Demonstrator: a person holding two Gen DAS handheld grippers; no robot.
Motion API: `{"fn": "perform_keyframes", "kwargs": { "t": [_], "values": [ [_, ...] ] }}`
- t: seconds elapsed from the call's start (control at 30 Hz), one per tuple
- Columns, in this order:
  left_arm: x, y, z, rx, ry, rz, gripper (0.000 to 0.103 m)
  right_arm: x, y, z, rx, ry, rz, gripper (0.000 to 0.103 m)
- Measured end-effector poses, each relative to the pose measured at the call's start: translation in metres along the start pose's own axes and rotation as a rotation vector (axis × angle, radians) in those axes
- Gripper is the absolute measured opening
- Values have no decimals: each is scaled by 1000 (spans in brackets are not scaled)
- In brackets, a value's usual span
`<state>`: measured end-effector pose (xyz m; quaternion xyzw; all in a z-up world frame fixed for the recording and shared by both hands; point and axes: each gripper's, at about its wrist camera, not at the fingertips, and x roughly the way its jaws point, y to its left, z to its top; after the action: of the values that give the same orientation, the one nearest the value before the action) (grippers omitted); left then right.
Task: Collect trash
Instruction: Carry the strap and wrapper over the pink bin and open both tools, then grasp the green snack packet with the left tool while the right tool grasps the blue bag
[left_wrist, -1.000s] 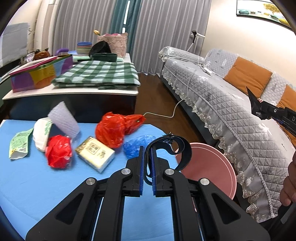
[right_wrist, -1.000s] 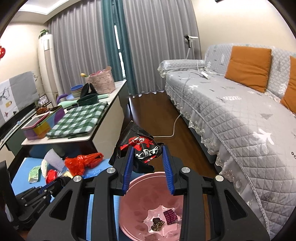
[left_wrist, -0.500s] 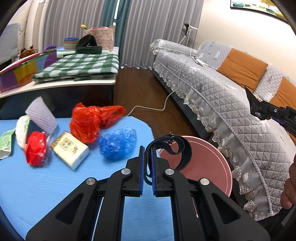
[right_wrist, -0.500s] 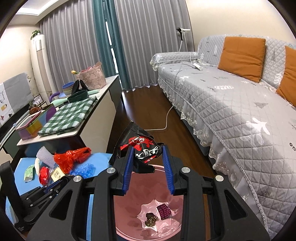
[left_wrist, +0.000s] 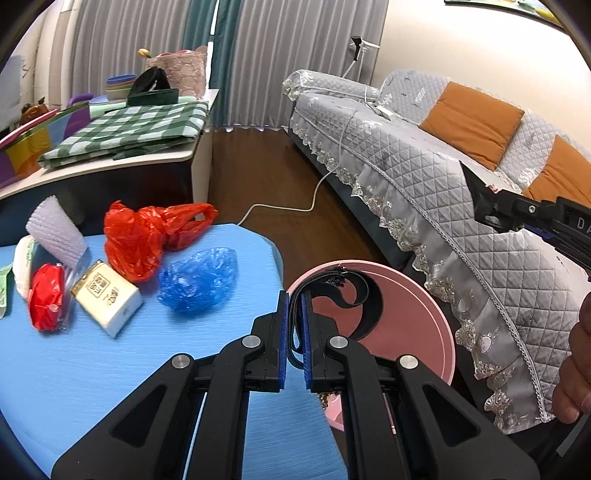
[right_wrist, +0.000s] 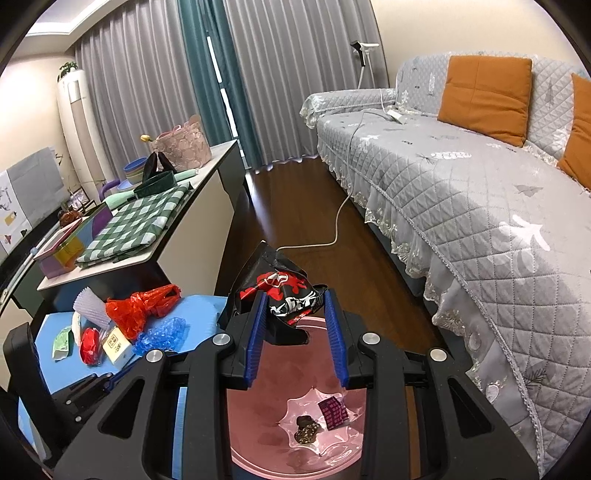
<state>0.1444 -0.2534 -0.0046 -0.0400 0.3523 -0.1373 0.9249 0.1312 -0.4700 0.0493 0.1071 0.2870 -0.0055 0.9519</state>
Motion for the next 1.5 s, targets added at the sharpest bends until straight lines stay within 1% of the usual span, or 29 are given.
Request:
{"fn": "perform_keyframes", "kwargs": {
  "t": [0.03,0.1,0.13,0.17,0.2,0.23,0.5,0.73,0.93,1.07,1.23,1.5],
  "values": [
    [1,-2,0,2,2,-6,6,1,1,0,-2,2,2,33],
    [5,-10,2,13,17,-41,7,3,3,0,-8,9,6,40],
    [7,-12,3,18,23,-53,8,5,4,-1,-11,13,6,45],
    [9,-16,4,28,33,-67,17,5,4,-1,-12,14,0,55],
    [11,-20,5,39,41,-74,22,6,4,-2,-12,13,-4,57],
    [12,-22,4,46,42,-71,27,7,3,-2,-9,15,-5,57],
    [5,-13,-6,24,43,-58,27,8,3,-1,-11,11,-9,58],
    [-16,6,-16,3,24,-51,27,6,25,-5,-57,-1,8,57],
    [-40,38,-26,-36,2,-26,27,3,53,-13,-101,-2,39,58],
    [-57,71,-33,-86,-14,1,27,0,74,-19,-109,-3,73,58],
    [-77,111,-38,-140,-39,42,27,-2,103,-29,-152,-11,98,58],
    [-95,180,-46,-206,-74,145,27,13,142,-42,-184,23,137,57]
  ]
}}
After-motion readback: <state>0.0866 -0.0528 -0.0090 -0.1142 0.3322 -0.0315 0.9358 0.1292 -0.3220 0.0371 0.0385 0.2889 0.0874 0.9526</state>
